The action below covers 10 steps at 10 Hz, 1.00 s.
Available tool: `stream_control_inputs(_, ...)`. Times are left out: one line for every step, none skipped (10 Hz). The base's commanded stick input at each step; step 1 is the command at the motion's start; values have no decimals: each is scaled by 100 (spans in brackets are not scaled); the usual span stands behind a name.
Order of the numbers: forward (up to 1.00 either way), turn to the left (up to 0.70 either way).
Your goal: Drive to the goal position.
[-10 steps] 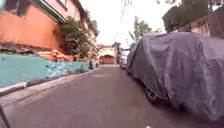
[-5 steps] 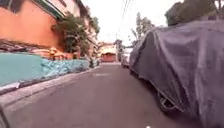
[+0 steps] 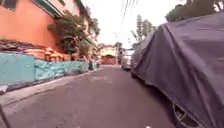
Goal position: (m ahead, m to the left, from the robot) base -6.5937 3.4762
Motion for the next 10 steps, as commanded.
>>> stream_control_inputs(70, 0)
stream_control_inputs(70, 0)
stream_control_inputs(70, 0)
stream_control_inputs(70, 0)
stream_control_inputs(70, 0)
stream_control_inputs(61, 11)
stream_control_inputs(11, 59)
stream_control_inputs(0, 70)
stream_control_inputs(0, 70)
stream_control_inputs(0, 70)
